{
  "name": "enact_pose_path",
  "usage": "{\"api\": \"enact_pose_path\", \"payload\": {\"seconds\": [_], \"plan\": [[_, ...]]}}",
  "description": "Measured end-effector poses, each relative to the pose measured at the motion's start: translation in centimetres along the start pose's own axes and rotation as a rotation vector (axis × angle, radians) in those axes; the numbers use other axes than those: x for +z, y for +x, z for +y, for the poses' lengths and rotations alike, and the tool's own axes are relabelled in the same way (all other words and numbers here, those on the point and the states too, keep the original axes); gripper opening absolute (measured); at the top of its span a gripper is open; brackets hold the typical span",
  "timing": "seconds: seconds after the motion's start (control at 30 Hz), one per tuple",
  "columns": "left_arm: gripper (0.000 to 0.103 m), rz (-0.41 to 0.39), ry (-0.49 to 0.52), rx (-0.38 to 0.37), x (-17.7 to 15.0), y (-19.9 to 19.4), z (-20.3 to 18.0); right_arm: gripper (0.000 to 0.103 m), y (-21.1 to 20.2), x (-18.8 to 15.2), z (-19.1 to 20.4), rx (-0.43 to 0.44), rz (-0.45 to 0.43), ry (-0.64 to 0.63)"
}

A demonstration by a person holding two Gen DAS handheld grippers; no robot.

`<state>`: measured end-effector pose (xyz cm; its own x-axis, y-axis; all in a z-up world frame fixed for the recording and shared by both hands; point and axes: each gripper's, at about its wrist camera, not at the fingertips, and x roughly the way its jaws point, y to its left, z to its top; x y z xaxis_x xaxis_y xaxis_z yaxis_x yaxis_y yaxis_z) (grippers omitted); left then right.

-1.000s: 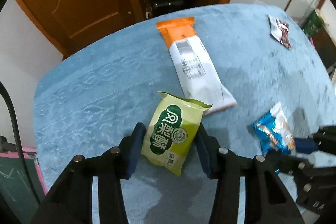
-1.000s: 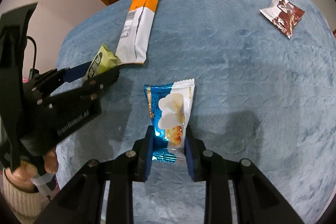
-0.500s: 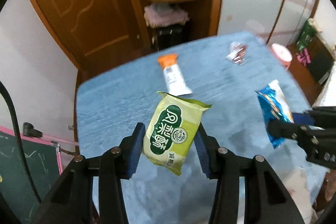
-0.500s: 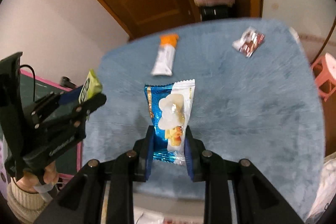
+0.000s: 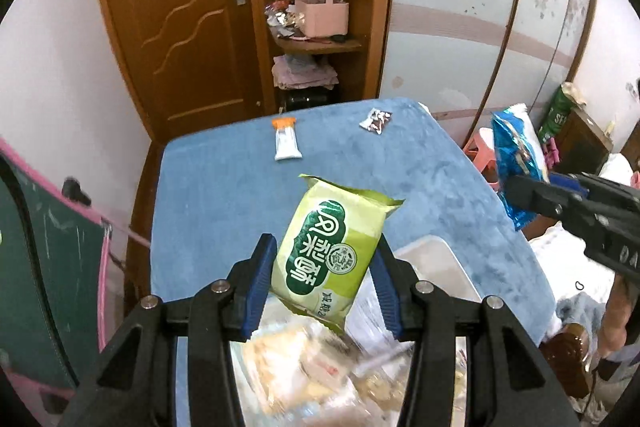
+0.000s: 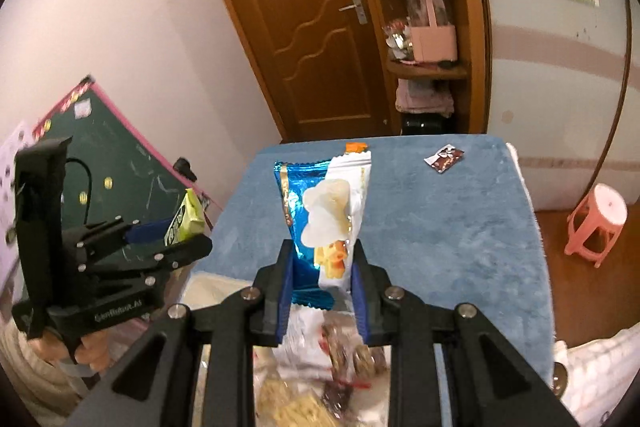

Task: Organize snacks
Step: 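Carry both packs over the white tray and open both grippers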

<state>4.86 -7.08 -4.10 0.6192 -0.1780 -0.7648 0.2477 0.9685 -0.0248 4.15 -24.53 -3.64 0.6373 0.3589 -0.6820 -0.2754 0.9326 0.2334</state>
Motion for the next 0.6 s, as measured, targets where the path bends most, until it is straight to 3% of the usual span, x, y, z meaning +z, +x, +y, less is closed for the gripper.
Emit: {"api": "enact_pose_path", "payload": {"seconds": [0.13,0.27,0.37,0.6], "plan": [[0.046,0.035,-0.081,-0.023,-3.3,0.2,-0.3,0.026,-0.6,-4.1,1.1,-0.021,0.023,-0.062],[0.046,0.038,-0.101,0.033,-5.8,0.7,-0.7,0.026,0.4,-7.6,1.7,0.005,0.106,-0.058],[0.046,0.044,-0.078,0.104,-7.1,1.4,-1.1,0.026,1.7,-9.3,2.2,0.017,0.163,-0.071],[0.046,0.117,-0.096,0.129,-9.3,3.1,-0.7,0.026,3.4,-11.4,3.2,0.014,0.234,-0.102]]}}
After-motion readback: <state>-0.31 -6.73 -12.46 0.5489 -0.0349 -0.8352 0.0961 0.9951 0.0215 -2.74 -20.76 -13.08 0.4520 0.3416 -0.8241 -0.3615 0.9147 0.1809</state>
